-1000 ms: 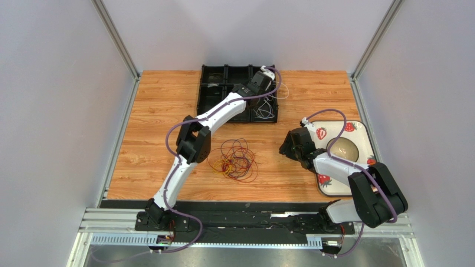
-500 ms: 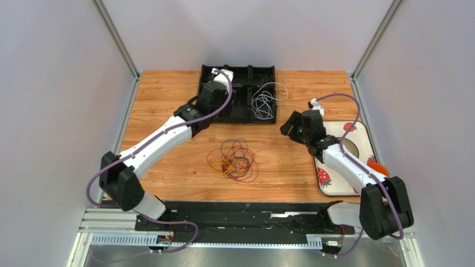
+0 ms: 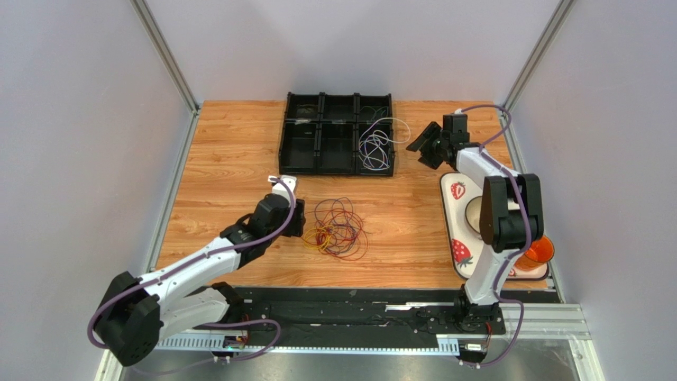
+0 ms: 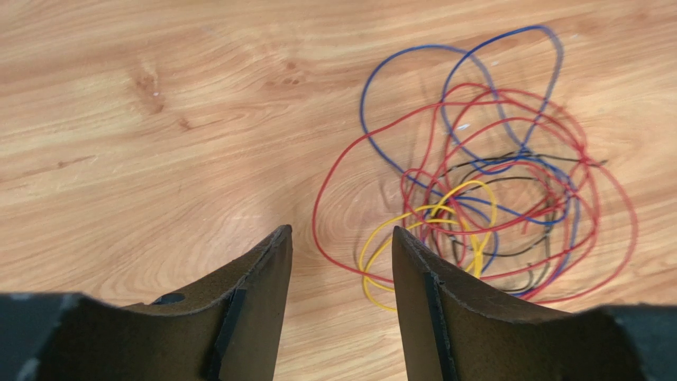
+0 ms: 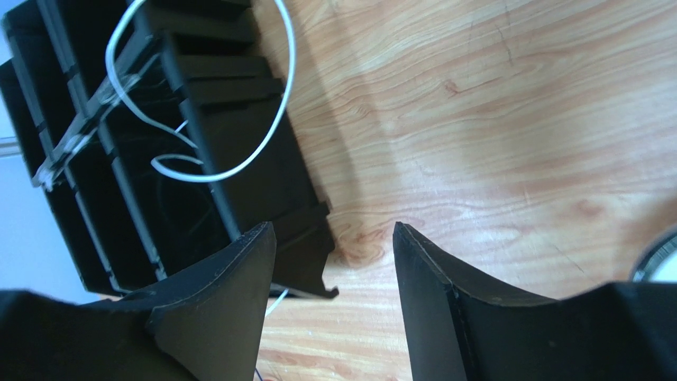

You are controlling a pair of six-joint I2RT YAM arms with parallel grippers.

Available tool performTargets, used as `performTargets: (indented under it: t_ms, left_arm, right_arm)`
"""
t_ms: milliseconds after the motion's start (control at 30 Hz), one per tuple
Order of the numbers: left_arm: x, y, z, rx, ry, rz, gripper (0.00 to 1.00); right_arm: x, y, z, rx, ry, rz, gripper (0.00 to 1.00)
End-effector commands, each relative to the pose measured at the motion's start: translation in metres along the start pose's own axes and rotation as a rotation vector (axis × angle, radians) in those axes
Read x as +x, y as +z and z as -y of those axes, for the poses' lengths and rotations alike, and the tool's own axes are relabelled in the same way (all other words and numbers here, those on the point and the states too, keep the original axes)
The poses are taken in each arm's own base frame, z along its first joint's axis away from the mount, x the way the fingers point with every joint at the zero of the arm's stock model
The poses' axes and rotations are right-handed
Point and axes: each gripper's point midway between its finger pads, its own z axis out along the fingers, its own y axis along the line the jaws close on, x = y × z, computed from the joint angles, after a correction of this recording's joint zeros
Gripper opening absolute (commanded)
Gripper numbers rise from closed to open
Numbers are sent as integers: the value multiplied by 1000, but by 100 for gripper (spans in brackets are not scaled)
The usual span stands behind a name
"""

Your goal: Untangle the cables

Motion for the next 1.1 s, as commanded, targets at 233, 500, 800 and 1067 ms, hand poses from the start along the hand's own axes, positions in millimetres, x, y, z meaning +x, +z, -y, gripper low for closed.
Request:
performTargets:
  t_ms: [233,500,800,1067]
  left_arm:
    - [-41,-10,14,95,-100,224,46]
    - [-40,-20,12,119,-124,284,46]
    - [-40,-16,14,110,-116,267,41]
    - [-39,-13,16,100,-112,253,38]
  right_arm:
    - [-34,41,-35,-73,54,3,59]
    - [-41,55,-34,-76,69,19,58]
    - [-52,61,-39,-83,58,42,21]
    - [-52,40,-58,-129,27,49,0]
